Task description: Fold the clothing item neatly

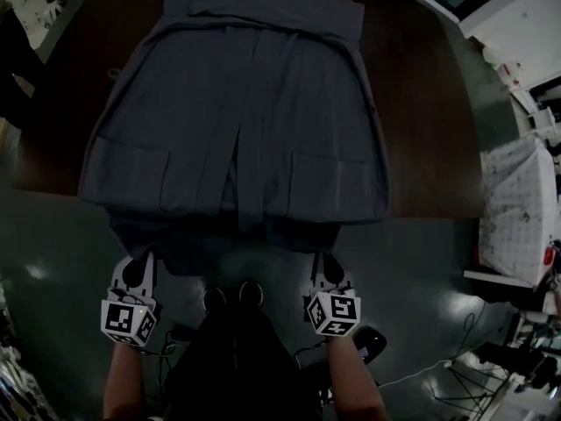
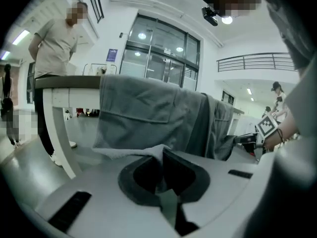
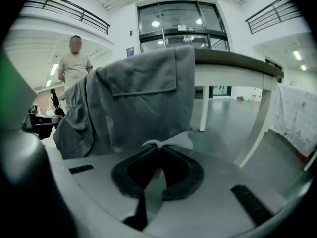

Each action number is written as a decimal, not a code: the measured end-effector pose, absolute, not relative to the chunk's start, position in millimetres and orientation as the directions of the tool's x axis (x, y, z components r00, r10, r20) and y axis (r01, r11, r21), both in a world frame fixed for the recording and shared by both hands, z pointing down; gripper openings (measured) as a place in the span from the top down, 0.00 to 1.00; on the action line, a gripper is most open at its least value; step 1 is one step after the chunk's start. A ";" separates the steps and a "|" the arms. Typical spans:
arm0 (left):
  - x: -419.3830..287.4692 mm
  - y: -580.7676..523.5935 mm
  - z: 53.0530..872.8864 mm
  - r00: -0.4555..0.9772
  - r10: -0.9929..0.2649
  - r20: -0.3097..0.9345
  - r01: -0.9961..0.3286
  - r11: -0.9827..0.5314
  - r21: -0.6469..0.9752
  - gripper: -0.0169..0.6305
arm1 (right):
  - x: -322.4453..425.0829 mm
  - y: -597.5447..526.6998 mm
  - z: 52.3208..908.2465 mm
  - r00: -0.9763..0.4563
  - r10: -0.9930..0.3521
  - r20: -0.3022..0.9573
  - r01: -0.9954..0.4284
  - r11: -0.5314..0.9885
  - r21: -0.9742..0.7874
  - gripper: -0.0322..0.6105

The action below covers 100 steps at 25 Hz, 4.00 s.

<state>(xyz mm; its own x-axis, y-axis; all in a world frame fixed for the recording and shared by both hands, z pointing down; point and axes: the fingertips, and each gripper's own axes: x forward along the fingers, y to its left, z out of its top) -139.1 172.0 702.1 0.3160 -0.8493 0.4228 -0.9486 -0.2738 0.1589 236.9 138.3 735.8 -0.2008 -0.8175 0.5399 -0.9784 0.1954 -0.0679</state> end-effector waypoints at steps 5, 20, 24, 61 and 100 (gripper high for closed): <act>-132.6 183.6 641.1 0.327 -0.853 0.407 -0.945 -0.288 0.156 0.95 | 231.8 147.4 679.9 -0.240 -0.815 0.528 -0.966 0.254 -0.047 0.95; -128.8 219.6 489.0 0.376 -0.881 0.288 -0.925 -0.341 0.166 0.95 | 214.7 176.5 526.6 -0.338 -0.848 0.408 -0.931 0.366 -0.010 0.95; -134.6 223.4 449.3 0.404 -0.881 0.245 -0.913 -0.370 0.173 0.95 | 215.3 172.0 474.7 -0.323 -0.891 0.320 -0.939 0.343 0.008 0.95; -175.6 -53.5 309.7 0.280 -0.952 0.126 -0.953 -0.259 0.159 0.95 | 251.6 -95.2 318.2 -0.373 -0.927 0.035 -0.928 0.373 -0.024 0.95; -229.2 -436.0 463.3 0.327 -0.823 0.465 -0.945 -0.266 0.192 0.95 | 243.5 -460.6 445.9 -0.274 -0.866 0.418 -0.962 0.250 -0.113 0.95</act>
<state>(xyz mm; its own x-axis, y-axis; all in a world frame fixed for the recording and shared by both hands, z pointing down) -229.2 -436.0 463.3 0.3266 -0.8229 0.4649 -0.9445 -0.2662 0.1923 243.5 -460.6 445.9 -0.2741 -0.8660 0.4183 -0.9617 0.2496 -0.1133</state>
